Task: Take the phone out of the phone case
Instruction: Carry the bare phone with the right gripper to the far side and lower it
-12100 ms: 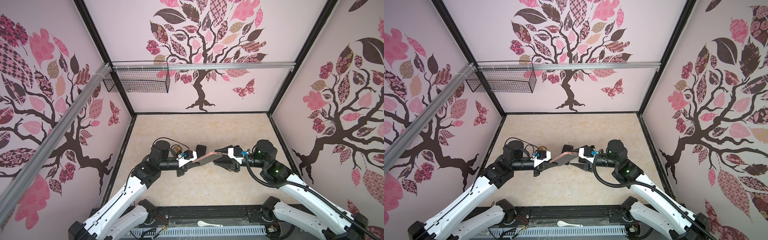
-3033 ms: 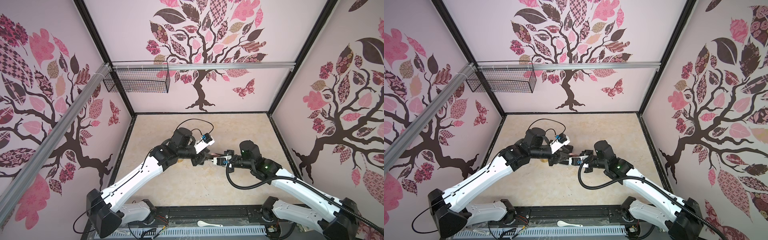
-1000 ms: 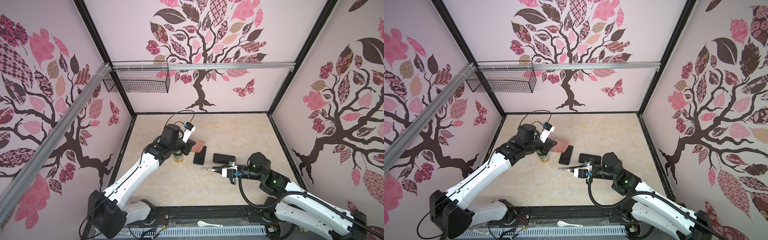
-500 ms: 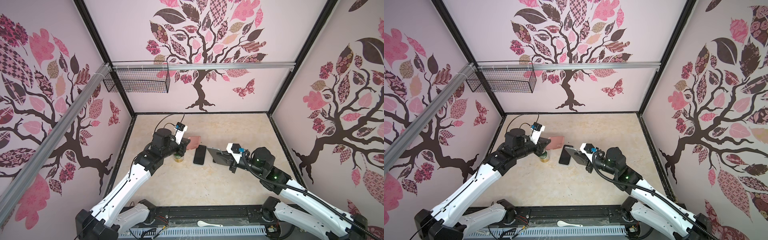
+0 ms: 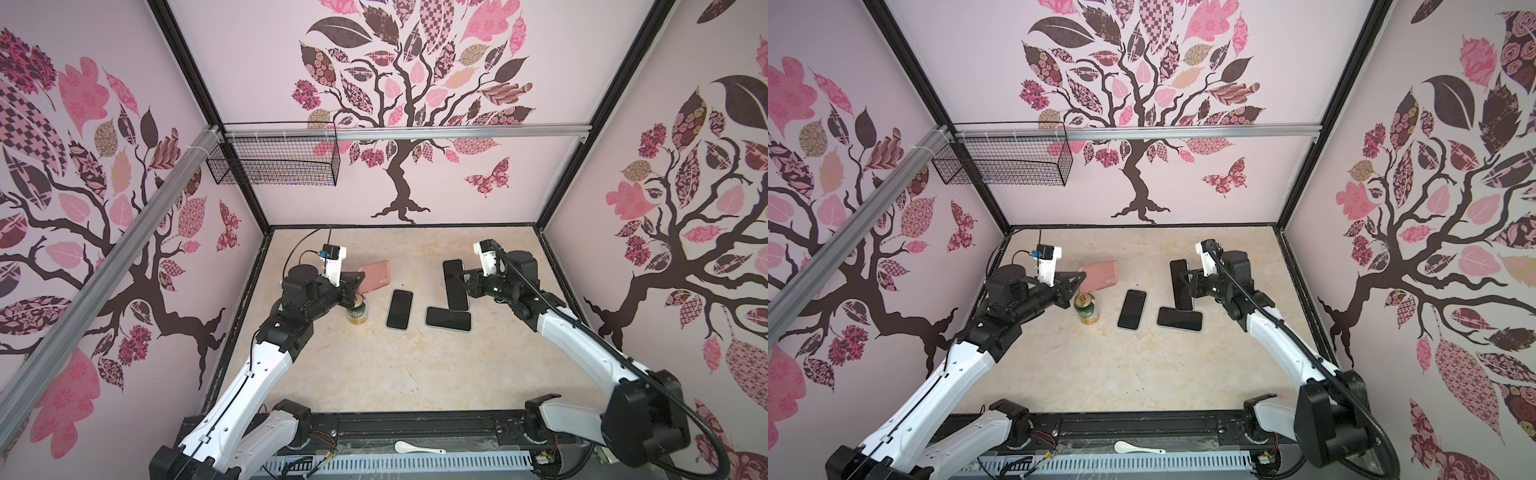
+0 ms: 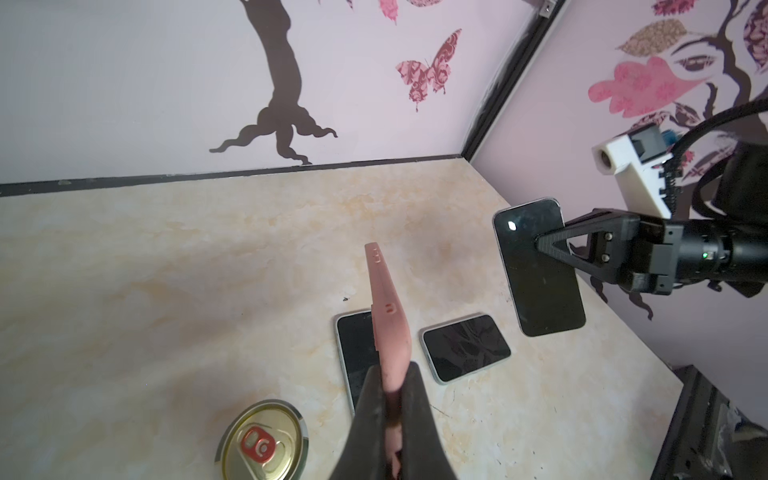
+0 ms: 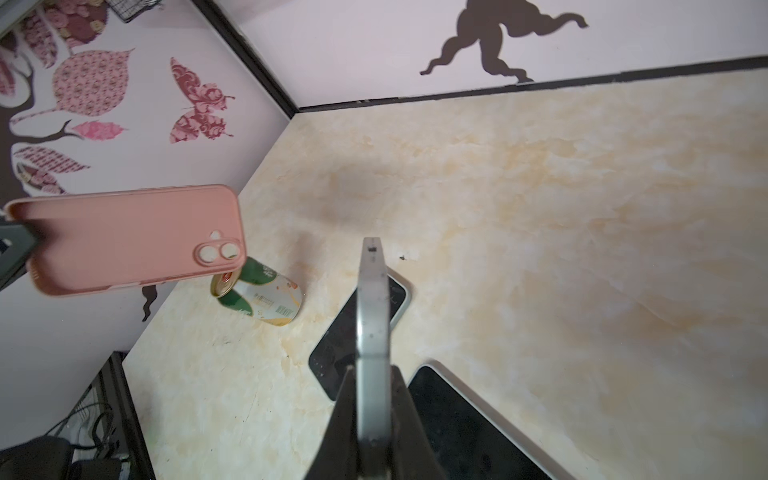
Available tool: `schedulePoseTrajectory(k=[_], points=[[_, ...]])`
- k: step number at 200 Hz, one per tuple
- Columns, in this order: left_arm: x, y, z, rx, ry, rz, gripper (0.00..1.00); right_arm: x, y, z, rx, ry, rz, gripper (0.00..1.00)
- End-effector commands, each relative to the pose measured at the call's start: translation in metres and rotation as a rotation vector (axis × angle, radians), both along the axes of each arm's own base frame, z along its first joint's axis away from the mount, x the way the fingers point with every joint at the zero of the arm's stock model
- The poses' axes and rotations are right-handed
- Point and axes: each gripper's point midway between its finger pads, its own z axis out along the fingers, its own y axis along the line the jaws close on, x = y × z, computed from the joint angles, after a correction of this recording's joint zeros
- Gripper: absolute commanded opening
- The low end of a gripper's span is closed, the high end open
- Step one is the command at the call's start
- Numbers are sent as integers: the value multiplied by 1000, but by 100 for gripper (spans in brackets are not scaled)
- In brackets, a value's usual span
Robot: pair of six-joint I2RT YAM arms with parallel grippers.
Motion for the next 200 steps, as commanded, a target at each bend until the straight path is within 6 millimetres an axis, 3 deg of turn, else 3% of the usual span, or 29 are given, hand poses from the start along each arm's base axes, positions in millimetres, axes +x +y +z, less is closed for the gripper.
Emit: schedulePoseTrajectory(k=[1, 36, 75, 131, 200], points=[[1, 0, 11, -135, -14, -25, 0, 33, -4, 3, 60, 55, -23, 0], [4, -1, 12, -130, -26, -31, 0, 79, -16, -31, -42, 90, -60, 0], [4, -1, 6, -95, -25, -37, 0, 107, -26, -70, -57, 169, -53, 0], [4, -1, 1, -81, -25, -44, 0, 116, -30, -119, -29, 332, -29, 0], [-1, -2, -6, -78, 1, -56, 0, 111, -38, -154, 26, 466, -5, 5]])
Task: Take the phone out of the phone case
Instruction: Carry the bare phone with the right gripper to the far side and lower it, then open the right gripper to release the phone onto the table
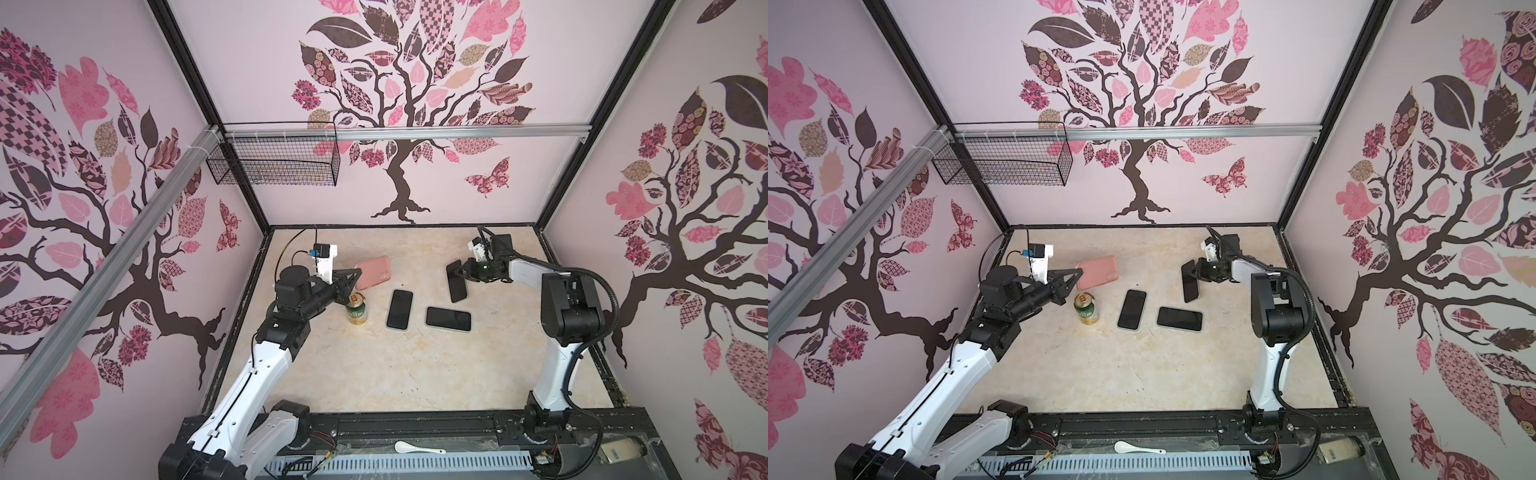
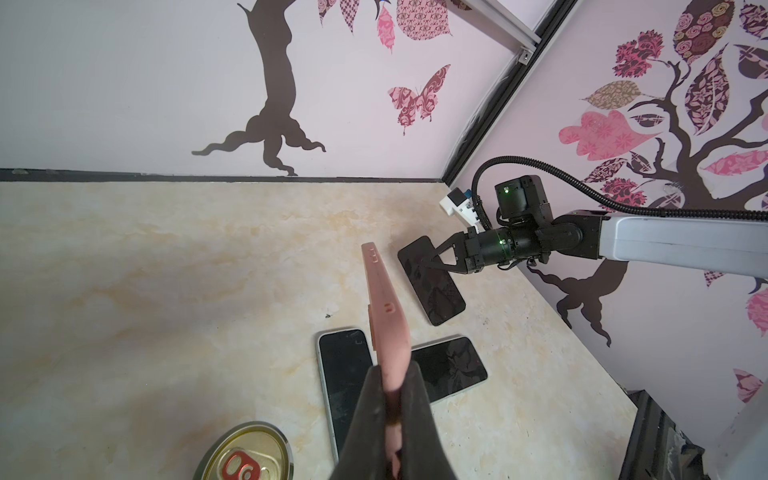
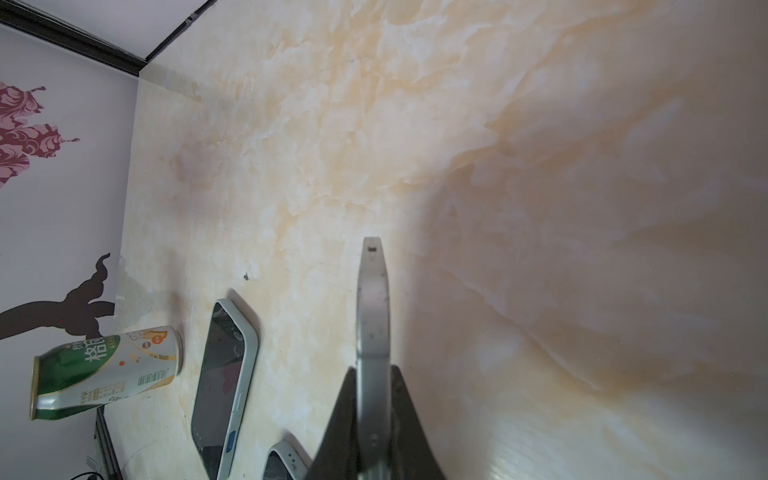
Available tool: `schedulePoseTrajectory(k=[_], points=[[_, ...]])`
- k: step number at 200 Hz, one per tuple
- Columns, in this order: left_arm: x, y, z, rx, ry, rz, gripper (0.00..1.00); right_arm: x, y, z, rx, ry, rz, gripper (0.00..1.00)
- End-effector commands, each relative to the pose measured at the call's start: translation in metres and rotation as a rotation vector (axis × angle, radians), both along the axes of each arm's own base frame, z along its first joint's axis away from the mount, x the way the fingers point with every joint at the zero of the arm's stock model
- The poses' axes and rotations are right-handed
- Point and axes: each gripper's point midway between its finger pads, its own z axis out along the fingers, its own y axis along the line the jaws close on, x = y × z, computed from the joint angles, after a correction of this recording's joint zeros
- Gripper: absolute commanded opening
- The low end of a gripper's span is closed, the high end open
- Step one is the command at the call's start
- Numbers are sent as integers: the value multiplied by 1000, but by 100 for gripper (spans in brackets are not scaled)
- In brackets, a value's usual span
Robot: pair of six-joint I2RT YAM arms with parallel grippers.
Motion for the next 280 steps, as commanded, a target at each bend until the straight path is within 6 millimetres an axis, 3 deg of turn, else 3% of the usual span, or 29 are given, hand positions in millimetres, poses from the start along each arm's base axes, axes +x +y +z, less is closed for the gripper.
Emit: schedulePoseTrajectory(k=[1, 122, 224, 256, 280], points=[[-3, 0, -7, 9, 7, -13, 0, 2, 3, -2, 51, 27, 29, 5], [-7, -2, -19, 29, 43, -33, 0, -8, -11, -29, 69, 99, 5, 21], [-10, -1, -22, 20, 60, -33, 0, -19, -28, -34, 7, 96, -50, 24], [-12, -2, -18, 11, 51, -34, 0, -18, -35, -26, -34, 65, -77, 28], [-14, 0, -4, -28, -3, -23, 0, -17, -45, 7, -67, -44, -146, 38]])
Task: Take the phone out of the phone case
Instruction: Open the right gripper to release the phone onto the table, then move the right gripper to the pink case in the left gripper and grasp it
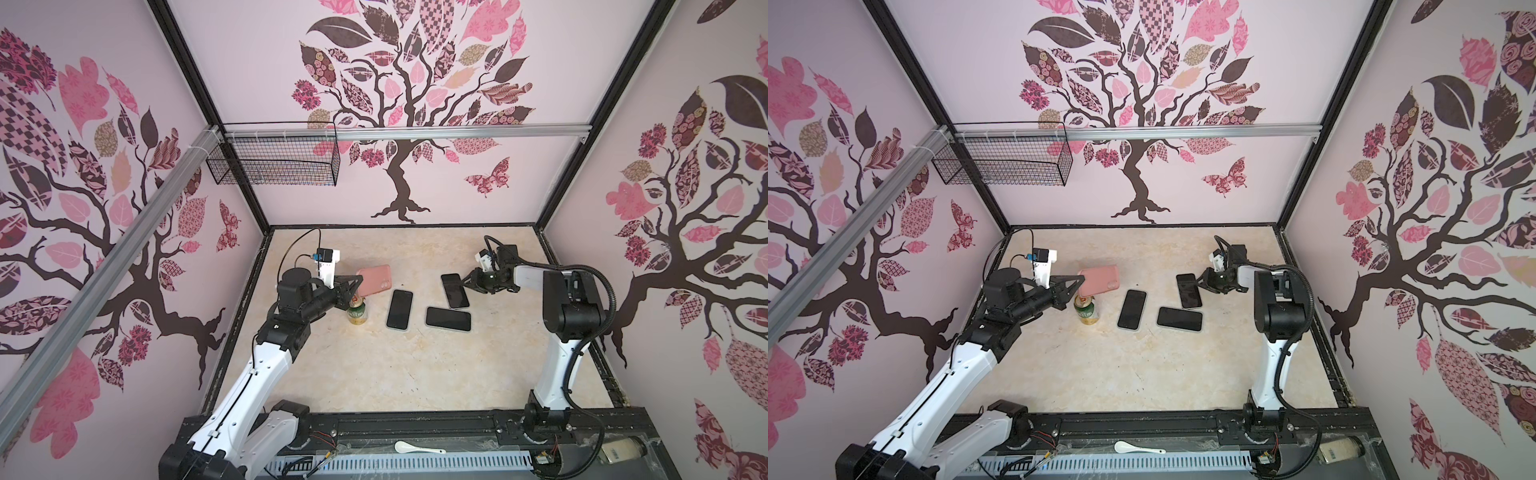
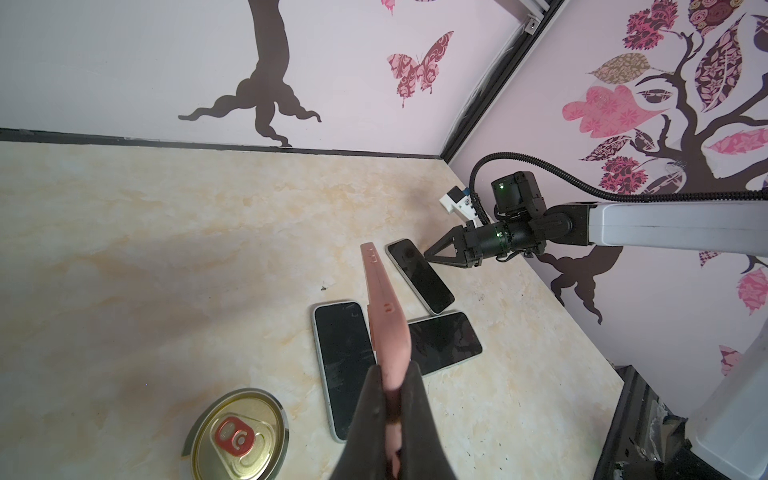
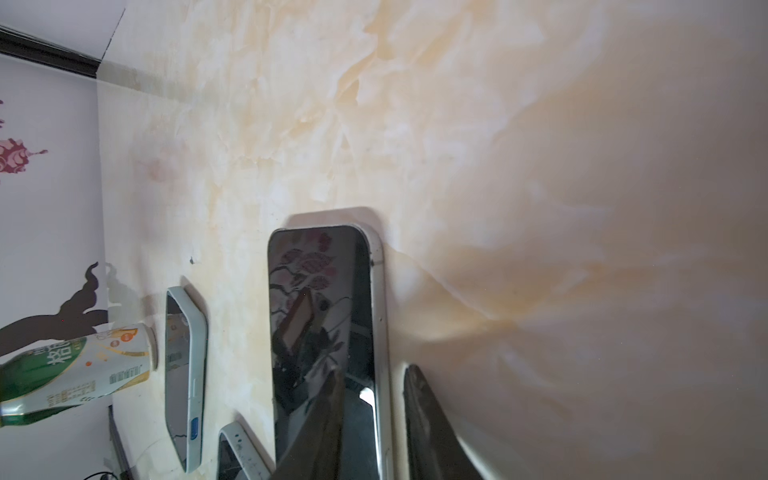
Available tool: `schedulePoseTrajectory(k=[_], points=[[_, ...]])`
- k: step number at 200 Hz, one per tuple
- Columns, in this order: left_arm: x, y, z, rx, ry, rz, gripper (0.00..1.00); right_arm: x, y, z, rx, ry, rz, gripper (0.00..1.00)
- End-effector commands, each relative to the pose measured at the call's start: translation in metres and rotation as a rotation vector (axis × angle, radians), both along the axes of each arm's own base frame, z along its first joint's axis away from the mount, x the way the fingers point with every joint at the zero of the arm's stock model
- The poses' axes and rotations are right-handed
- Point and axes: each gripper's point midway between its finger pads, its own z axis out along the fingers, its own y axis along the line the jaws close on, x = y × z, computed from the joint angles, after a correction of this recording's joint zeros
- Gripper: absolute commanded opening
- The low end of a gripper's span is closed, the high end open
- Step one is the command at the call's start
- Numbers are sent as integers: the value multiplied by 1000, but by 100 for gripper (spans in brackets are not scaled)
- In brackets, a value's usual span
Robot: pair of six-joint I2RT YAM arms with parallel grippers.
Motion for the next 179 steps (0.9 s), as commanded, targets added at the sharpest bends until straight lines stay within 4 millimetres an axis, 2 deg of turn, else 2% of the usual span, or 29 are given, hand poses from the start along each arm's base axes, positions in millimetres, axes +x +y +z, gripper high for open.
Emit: schedulePoseTrajectory(k=[1, 25, 40, 65, 98, 108, 124, 135, 148, 179], points=[[-4, 1, 12, -41, -58, 4, 0, 4, -15, 43, -57, -126, -80, 39], [-2, -2, 24, -119, -128, 14, 0, -8, -13, 94, 36, -275, -178, 54], [-1, -15, 32, -102, -185, 17, 0, -20, -7, 123, 126, -355, -244, 57], [2, -41, 40, -37, -251, 81, 0, -38, 10, 156, 260, -382, -345, 59], [18, -57, 50, -31, -239, 202, 0, -53, 15, 162, 434, -263, -453, 61], [20, -63, 55, -38, -258, 193, 0, -55, 17, 170, 484, -273, -433, 69], [21, -70, 64, -59, -336, 198, 0, -57, 20, 166, 550, -186, -355, 83], [21, -73, 69, -63, -397, 210, 0, -58, 19, 147, 577, -53, -350, 76], [20, -82, 73, -54, -443, 181, 0, -62, 21, 135, 619, -3, -365, 73], [21, -91, 75, -53, -579, 169, 0, -76, 27, 164, 737, -62, -415, 72]])
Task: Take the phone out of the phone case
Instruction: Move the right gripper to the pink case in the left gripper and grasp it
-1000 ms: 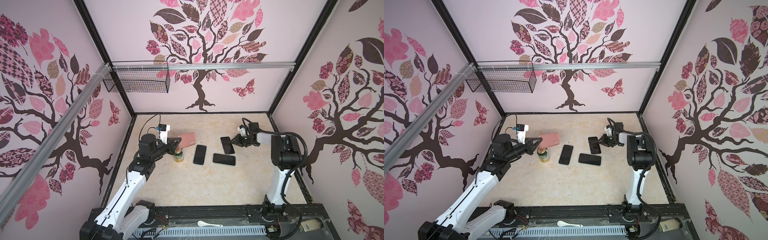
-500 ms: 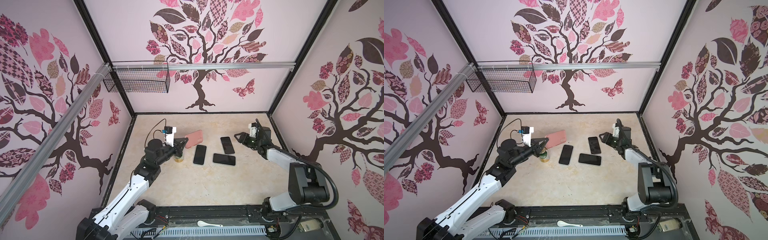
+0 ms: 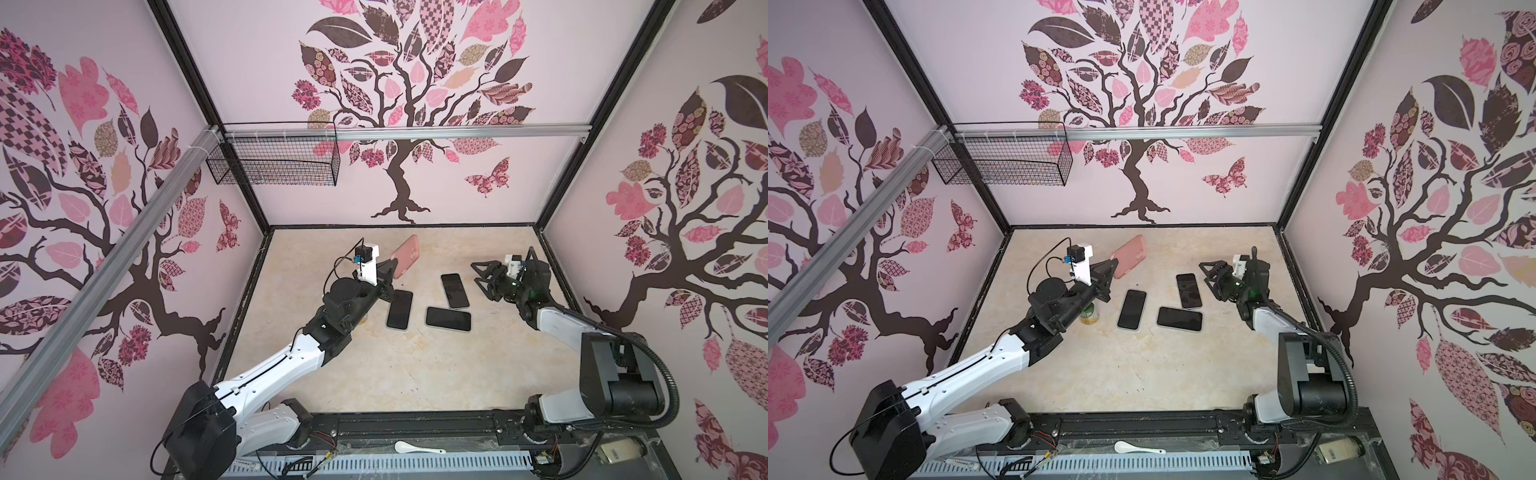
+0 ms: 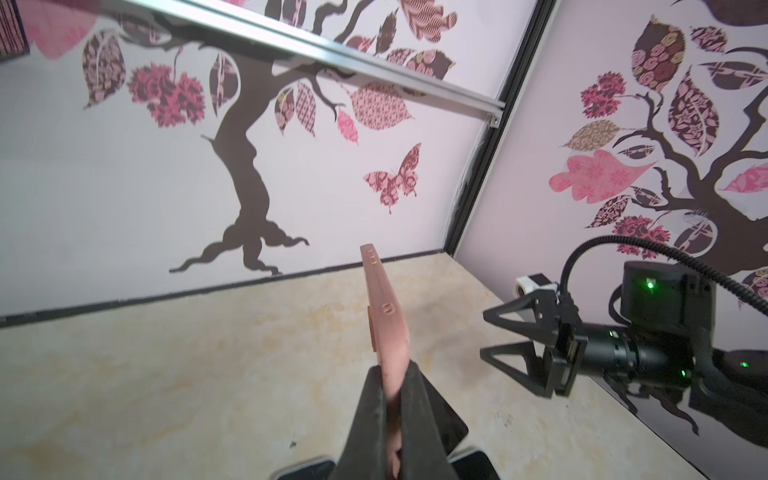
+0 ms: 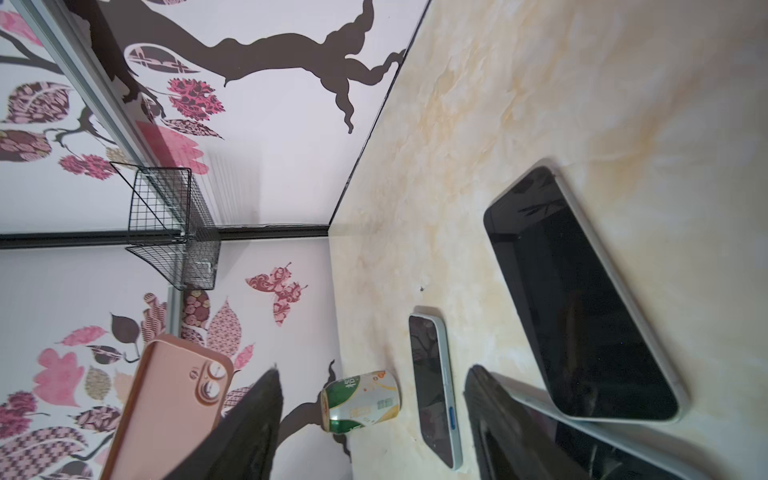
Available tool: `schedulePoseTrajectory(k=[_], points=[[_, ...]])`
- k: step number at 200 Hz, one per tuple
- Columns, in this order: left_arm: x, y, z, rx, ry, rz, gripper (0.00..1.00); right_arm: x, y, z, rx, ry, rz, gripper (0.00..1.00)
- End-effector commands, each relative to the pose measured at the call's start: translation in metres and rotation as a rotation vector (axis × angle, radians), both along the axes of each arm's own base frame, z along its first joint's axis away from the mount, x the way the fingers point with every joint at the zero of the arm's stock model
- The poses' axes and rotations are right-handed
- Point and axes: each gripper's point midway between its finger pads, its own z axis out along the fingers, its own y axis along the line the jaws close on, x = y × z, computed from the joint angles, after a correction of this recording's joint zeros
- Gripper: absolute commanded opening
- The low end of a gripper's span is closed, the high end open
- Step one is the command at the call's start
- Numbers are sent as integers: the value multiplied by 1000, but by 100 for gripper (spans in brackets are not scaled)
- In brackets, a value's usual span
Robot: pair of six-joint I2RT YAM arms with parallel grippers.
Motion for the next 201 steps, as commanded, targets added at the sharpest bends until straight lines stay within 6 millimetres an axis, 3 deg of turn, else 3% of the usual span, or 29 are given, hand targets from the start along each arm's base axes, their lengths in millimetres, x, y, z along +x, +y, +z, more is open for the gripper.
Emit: schedulePoseTrajectory(k=[1, 46, 103, 121, 201], points=[[-1, 1, 24, -26, -185, 27, 0, -13, 16, 33, 129, -28, 12, 72], [5, -10, 21, -66, -174, 21, 0, -40, 43, 108, 190, -155, -7, 68], [-6, -35, 22, -80, -173, 8, 0, -50, 85, 151, 278, -161, 29, 61], [-10, -42, 23, -88, -174, 1, 0, -50, 94, 154, 286, -147, 41, 61], [-15, -55, 26, -115, -168, -10, 0, -49, 121, 136, 293, -59, 80, 52]])
